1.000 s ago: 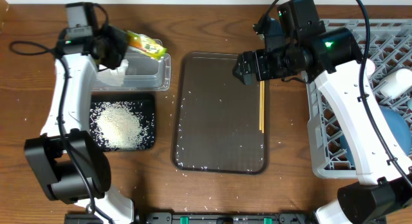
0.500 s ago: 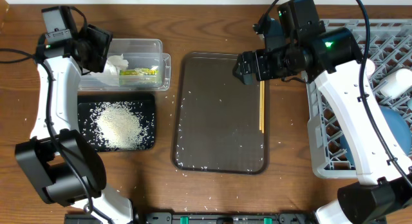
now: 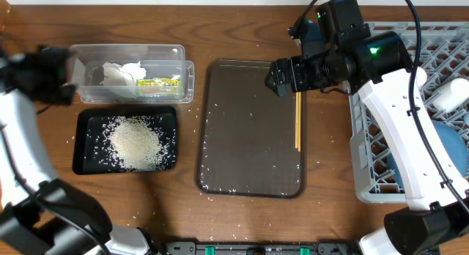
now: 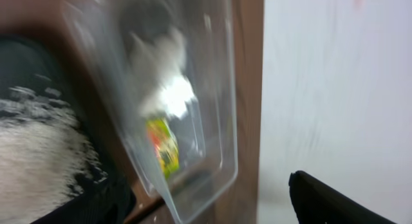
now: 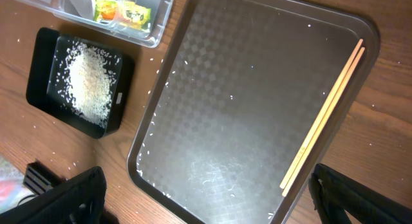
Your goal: Sort waste into correct bins and load items into the dishwasher rack
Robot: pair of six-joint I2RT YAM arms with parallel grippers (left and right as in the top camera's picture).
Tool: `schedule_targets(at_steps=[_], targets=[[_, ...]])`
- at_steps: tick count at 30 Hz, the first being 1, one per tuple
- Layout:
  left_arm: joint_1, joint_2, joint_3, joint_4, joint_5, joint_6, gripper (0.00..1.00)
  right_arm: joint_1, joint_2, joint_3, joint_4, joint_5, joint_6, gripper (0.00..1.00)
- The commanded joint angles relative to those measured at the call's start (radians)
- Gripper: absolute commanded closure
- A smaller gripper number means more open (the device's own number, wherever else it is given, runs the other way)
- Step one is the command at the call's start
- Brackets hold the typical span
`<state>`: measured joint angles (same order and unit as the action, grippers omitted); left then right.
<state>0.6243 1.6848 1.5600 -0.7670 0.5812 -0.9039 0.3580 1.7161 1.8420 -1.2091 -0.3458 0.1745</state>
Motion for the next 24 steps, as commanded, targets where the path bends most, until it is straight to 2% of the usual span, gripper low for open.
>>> schedule_targets(at_steps=[1, 11, 12, 17, 22, 24], targets=[[0.09, -0.005, 0.002, -0.031, 0.016, 0.013, 0.16, 0.016, -0.004, 0.0, 0.001, -0.001, -0.011, 0.01], [0.249, -0.005, 0.002, -0.04, 0.009, 0.013, 0.13, 0.016, -0.004, 0.0, 0.001, -0.001, -0.011, 0.01], [0.256, -0.005, 0.002, -0.04, 0.009, 0.013, 0.08, 0.016, -0.004, 0.0, 0.001, -0.002, -0.011, 0.01], [0.267, -0.005, 0.002, -0.04, 0.009, 0.013, 0.07, 0.016, -0.004, 0.0, 0.03, -0.026, 0.005, 0.01], [0.267, -0.005, 0.002, -0.04, 0.009, 0.013, 0.07, 0.026, 0.0, -0.001, 0.029, -0.183, 0.094, 0.01], [0.267, -0.005, 0.002, -0.04, 0.009, 0.013, 0.07, 0.052, 0.006, -0.002, 0.042, -0.164, 0.093, 0.01]])
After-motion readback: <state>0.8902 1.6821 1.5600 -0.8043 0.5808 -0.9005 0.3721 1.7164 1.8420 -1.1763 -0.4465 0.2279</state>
